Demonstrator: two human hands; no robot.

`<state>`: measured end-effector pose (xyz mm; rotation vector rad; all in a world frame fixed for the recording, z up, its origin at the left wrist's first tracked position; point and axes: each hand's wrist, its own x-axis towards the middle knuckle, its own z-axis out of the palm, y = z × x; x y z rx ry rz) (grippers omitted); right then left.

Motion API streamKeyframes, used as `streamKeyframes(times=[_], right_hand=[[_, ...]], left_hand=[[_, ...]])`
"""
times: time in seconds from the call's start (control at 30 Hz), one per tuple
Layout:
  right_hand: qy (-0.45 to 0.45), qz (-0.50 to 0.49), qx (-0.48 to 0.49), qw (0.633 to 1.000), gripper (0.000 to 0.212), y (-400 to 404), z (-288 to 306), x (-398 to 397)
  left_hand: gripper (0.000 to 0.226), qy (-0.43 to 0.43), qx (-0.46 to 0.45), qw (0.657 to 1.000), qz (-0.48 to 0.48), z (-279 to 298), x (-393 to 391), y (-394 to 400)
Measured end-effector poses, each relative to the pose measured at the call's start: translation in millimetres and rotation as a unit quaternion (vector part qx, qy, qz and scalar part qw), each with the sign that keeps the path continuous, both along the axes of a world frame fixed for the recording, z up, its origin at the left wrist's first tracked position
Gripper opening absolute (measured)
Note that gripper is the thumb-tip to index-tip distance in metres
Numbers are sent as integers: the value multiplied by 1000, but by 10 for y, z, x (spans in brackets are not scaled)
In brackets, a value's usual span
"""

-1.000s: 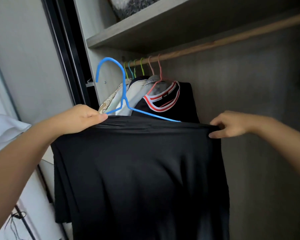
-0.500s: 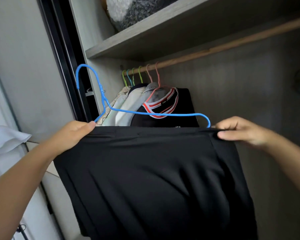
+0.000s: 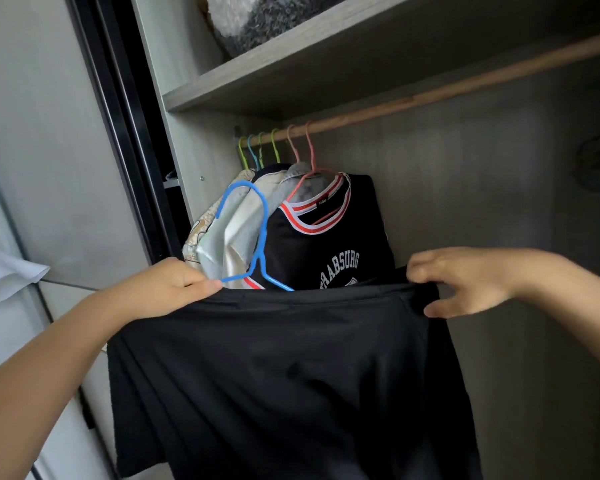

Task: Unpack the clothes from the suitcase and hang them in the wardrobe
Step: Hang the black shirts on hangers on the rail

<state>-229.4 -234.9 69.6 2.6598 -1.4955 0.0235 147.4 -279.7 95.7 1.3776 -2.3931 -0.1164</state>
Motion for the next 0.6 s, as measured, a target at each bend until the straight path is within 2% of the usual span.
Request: streamKeyframes(times=[0.03, 0.1, 0.2, 0.23, 0.27, 0.3, 0.33, 0.37, 0.47, 0.53, 0.6], right_hand=[[-6, 5, -7, 1000, 16, 9, 49, 51], [-75, 30, -27, 996, 6, -19, 132, 144], [-220, 39, -17, 975, 29, -102, 194, 285], [-256, 45, 3, 966, 25, -147, 169, 331], [-268, 49, 33, 962, 12, -193, 131, 376], [-244, 47, 38, 968, 7, -220, 84, 411], [-222, 45, 34, 973, 16, -241, 47, 435], [-224, 40, 16, 974, 16, -279, 28, 421], [-252, 24, -123, 960, 21, -214, 126, 275], [-234, 6, -133, 963, 38, -146, 125, 201], [-196, -41, -140, 970, 37, -78, 41, 205]], left_hand=[[57, -20, -15, 1000, -13, 2, -59, 14], [63, -31, -37, 997, -55, 13, -181, 24], [65, -27, -69, 992, -104, 66, -392, 69], [65, -18, -79, 990, -112, 82, -451, 69], [66, 2, -90, 989, -113, 94, -507, 72], [63, 29, -96, 989, -104, 98, -546, 46], [60, 54, -104, 989, -90, 99, -566, 14], [57, 71, -111, 989, -69, 104, -573, -21], [52, 111, -136, 984, 4, 80, -562, -122], [51, 138, -164, 976, 39, 54, -555, -171], [42, 161, -203, 965, 35, 48, -569, -172]])
